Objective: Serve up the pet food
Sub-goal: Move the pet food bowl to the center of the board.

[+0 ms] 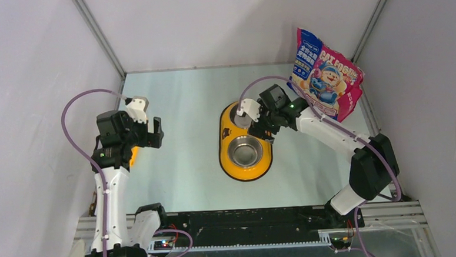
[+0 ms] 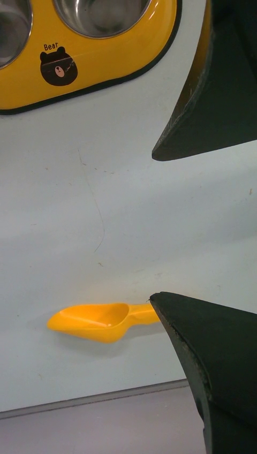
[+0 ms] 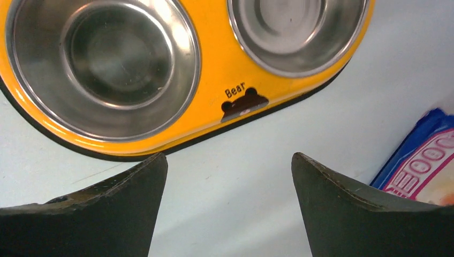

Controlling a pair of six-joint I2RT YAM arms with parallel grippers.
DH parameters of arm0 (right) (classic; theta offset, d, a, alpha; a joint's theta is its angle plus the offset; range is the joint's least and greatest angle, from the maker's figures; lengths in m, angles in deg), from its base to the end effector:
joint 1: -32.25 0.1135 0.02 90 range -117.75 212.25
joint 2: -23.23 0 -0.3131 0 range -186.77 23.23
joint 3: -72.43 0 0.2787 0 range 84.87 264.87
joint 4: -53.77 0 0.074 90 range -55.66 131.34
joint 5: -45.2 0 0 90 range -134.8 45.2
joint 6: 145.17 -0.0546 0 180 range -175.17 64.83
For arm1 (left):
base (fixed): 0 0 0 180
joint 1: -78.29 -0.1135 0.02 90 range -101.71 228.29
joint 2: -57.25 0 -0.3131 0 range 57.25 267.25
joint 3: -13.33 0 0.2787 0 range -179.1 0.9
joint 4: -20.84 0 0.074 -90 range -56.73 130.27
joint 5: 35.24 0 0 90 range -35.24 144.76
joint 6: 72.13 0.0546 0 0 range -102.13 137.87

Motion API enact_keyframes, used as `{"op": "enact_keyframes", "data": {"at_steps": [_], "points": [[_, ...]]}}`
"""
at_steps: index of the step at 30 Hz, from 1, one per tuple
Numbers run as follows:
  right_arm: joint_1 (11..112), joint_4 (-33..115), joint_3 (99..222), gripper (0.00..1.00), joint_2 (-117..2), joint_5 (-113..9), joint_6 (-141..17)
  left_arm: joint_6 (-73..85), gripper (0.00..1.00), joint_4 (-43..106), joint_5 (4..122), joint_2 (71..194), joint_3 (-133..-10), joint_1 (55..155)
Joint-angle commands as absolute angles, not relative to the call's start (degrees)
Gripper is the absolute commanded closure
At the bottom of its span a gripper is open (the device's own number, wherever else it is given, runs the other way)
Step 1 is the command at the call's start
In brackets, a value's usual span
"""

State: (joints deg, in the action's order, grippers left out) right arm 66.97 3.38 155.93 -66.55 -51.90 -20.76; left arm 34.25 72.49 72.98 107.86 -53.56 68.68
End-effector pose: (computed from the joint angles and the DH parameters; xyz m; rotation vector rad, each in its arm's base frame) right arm 0.2972 0.2142 0.2890 -1.4891 2.0778 0.1606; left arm 0.1916 0.0151 0.3607 0.3042 2.1326 -0.0861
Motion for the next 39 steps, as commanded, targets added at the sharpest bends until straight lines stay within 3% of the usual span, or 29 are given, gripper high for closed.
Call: {"op": "enact_keyframes", "data": {"at_steps": [1,13,23,34,39], "points": [[68.7,3.8,160.5,0.11,-71.8,-51.5,-17.1,34.0,0.0,70.5,74.4,107.4,-53.0,68.8],[72.8,4.7,169.0,0.13,-87.3,-49.6,-19.3,34.0,0.0,70.4,75.2,107.9,-52.8,68.8],[72.8,1.0,184.3,0.28,-99.3,-52.2,-31.1,34.1,0.02,70.0,75.4,108.0,-52.6,68.9],[73.4,-0.2,189.1,0.24,-102.8,-49.0,-31.9,34.1,0.02,70.1,76.2,108.4,-52.7,68.9],[72.8,-4.4,200.1,0.25,-109.3,-47.1,-38.9,34.1,0.02,70.2,76.0,108.1,-52.7,68.8]]}}
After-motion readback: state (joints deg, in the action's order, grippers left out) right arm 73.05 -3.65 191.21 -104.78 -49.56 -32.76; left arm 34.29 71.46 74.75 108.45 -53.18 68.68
